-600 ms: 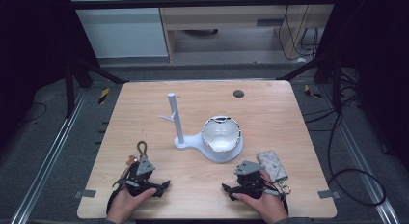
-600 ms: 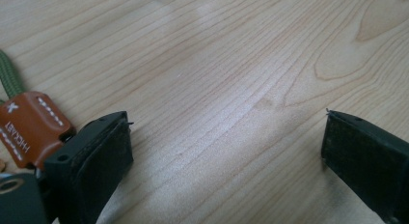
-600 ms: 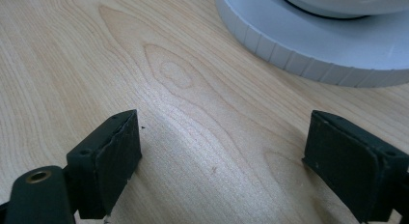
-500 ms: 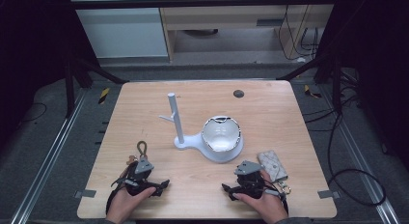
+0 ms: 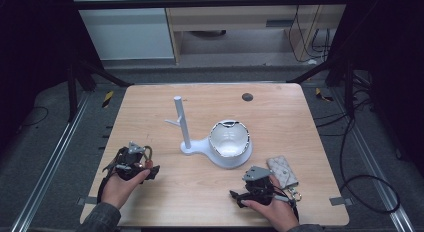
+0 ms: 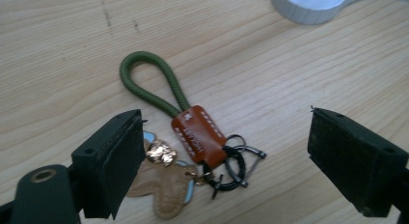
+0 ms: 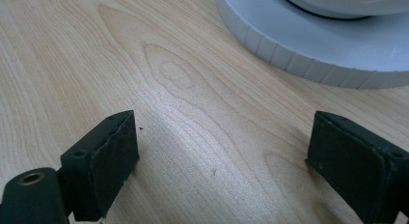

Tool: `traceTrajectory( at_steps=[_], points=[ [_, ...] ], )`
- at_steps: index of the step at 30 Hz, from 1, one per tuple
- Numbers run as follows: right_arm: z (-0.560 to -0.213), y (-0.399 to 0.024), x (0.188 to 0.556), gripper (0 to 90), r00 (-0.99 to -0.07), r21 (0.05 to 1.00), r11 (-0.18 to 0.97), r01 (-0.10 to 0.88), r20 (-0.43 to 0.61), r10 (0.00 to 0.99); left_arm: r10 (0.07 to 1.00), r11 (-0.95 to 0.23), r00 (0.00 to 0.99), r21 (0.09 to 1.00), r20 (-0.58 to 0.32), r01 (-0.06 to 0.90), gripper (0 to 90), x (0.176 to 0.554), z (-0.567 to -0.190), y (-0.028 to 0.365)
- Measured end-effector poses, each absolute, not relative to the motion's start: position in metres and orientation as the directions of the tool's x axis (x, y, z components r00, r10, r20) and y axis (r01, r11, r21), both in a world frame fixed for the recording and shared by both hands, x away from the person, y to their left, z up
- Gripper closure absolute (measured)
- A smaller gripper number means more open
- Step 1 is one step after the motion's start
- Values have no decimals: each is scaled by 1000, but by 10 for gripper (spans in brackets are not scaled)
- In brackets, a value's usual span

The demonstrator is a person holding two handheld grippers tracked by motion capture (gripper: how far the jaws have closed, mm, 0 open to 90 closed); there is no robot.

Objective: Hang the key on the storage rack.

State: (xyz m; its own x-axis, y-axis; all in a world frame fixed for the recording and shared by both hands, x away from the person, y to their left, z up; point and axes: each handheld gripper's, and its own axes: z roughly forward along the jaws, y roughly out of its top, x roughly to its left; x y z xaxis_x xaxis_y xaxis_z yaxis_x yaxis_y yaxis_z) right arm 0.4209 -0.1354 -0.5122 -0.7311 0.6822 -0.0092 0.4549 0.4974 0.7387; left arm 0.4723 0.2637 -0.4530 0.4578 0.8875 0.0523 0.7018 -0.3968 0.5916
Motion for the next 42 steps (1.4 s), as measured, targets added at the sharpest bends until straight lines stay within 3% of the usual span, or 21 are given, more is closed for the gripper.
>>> traceTrajectory(
  at_steps=[4,13,16,23,34,42],
  points=[
    [-512,-135,421,98,-734,738,500,452,-10,679,892,-405,446,564,71,720,162,475,-450,262],
    [-512,-136,420,98,-734,738,499,453,-10,679,899,-383,437,507,13,772,286,485,-434,261],
    [-512,-135,420,90,-734,739,498,454,-7,679,904,-366,427,489,-15,792,365,489,-437,263],
    [-512,-135,420,88,-736,737,503,452,-10,677,917,-331,397,463,-49,822,452,495,-442,267],
    [-512,-135,419,87,-736,735,503,454,-8,677,926,-286,362,423,-111,860,537,501,-455,269],
    [-512,-135,419,86,-735,735,501,456,-6,678,934,-281,346,418,-88,864,537,503,-458,268]
  ],
)
